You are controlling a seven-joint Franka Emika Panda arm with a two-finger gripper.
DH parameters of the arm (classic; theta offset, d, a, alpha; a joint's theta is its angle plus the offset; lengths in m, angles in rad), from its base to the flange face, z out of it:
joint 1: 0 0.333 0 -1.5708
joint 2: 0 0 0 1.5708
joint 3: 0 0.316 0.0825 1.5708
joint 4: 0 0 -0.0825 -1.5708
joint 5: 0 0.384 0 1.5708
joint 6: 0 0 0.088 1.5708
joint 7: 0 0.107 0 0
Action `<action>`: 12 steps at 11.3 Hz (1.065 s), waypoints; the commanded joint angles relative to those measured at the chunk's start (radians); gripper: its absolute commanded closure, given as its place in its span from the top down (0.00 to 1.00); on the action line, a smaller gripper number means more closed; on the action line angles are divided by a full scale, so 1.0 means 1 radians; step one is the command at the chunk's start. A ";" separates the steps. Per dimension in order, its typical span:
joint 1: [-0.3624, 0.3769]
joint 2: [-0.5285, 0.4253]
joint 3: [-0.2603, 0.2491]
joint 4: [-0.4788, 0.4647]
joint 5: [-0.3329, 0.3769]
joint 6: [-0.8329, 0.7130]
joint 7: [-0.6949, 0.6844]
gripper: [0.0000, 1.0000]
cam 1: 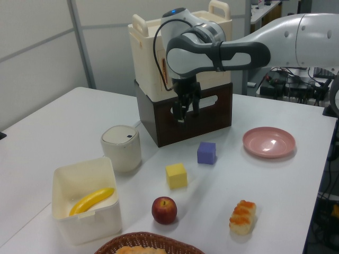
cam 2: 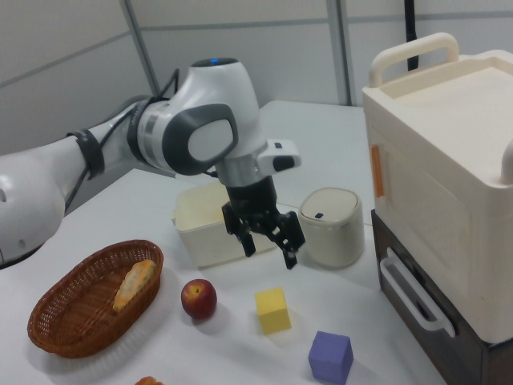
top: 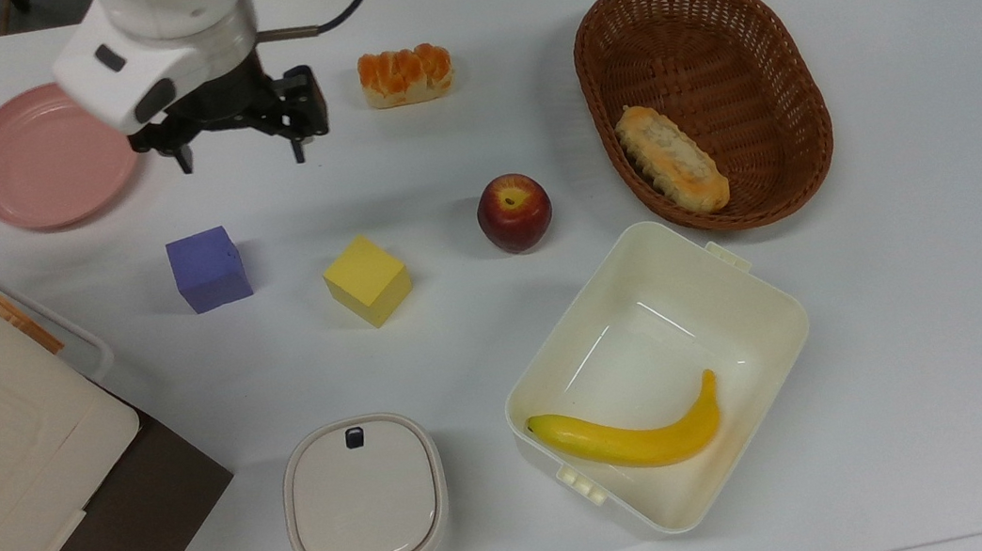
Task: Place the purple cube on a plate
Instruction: 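Lower the gripper onto the purple cube and close on it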
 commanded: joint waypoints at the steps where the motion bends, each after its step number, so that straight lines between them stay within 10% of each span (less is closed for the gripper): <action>1: -0.063 -0.009 -0.016 -0.066 0.005 -0.005 -0.104 1.00; 12: -0.131 0.196 -0.016 -0.089 -0.003 0.166 -0.248 1.00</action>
